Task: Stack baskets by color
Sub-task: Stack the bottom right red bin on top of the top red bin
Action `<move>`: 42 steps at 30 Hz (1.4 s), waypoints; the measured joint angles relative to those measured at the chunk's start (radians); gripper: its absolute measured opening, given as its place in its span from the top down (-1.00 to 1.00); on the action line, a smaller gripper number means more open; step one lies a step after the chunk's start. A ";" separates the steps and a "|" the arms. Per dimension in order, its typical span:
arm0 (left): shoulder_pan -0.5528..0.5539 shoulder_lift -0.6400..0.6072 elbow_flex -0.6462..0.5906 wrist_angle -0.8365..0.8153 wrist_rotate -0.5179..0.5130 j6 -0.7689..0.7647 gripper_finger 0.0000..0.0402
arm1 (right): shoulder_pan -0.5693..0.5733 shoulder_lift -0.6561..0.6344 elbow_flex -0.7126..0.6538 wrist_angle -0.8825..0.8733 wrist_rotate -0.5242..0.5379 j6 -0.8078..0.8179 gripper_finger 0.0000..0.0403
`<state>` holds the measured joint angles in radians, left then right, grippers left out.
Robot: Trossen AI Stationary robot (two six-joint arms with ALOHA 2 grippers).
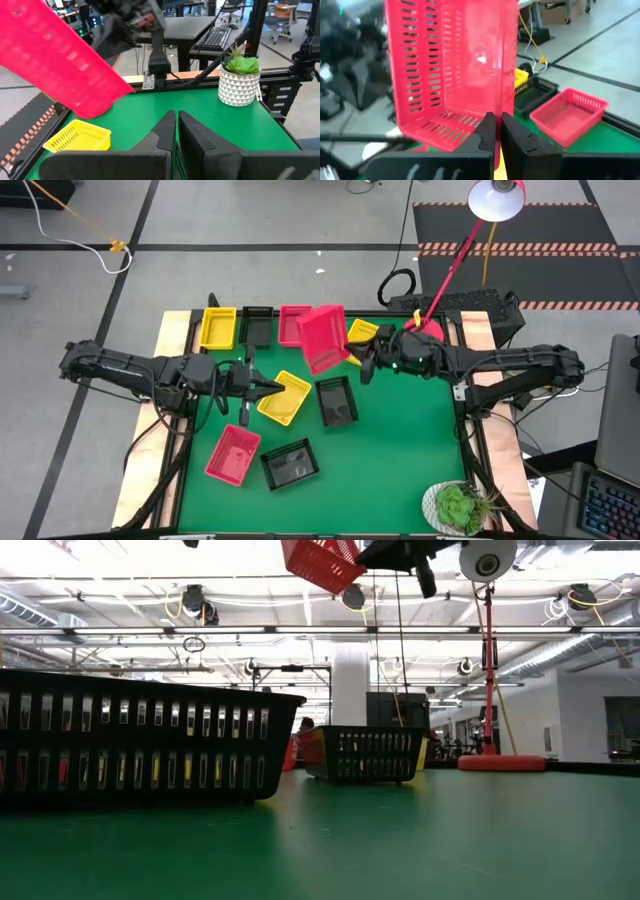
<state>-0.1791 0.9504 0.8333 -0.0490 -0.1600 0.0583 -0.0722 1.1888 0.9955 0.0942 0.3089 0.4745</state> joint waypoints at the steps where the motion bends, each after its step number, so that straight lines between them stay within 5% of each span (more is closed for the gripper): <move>1: 0.000 0.000 0.000 0.000 -0.001 0.006 0.88 | -0.018 0.000 0.000 0.015 0.000 0.013 0.98; 17: 0.000 0.000 0.000 -0.008 -0.006 0.026 0.88 | -0.276 0.119 0.020 0.128 -0.107 0.181 0.98; 32: 0.000 0.000 0.000 -0.036 -0.007 0.022 0.88 | -0.313 0.356 0.189 0.062 -0.236 0.240 0.98; 42: 0.000 0.000 0.000 -0.037 -0.007 0.018 0.88 | -0.367 0.572 0.548 -0.177 -0.260 0.222 1.00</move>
<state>-0.1795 0.9504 0.8333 -0.0856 -0.1673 0.0765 -0.4394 1.7605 1.5439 -0.0830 0.0492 0.6962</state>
